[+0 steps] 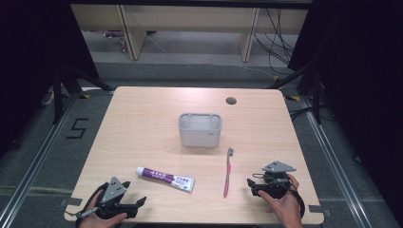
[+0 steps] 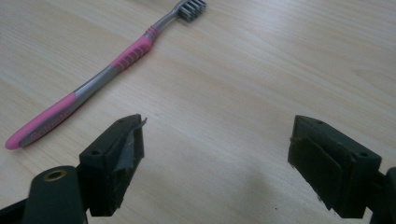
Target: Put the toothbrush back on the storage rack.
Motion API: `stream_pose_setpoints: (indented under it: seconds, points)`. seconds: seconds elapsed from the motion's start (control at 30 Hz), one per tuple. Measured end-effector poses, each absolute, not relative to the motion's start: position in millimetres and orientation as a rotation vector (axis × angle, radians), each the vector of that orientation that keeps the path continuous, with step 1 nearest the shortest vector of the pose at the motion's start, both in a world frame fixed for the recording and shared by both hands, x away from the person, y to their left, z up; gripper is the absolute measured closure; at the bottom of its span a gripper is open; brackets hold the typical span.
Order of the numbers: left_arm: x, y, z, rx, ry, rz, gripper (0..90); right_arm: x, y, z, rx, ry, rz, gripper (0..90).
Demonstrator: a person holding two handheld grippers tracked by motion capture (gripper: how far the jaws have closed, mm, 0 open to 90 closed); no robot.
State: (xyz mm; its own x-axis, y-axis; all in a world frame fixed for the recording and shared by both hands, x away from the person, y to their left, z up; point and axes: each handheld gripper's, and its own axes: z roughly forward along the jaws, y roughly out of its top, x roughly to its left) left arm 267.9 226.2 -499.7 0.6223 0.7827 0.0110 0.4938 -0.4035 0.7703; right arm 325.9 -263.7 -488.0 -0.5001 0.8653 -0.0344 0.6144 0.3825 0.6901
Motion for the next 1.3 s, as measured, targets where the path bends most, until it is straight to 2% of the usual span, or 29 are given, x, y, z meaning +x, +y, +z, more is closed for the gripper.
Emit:
stream_pose_setpoints:
  seconds: [0.73,1.3]
  points:
    - [269.6,226.4,-500.8,2.085,1.011,0.486,20.0,338.8,-253.0,-469.3,1.253,2.374,0.818,32.5]
    - [269.5,227.3,-500.4,2.087,1.012,0.484,20.0,350.7,-234.4,-464.5,1.193,2.428,0.804,34.7]
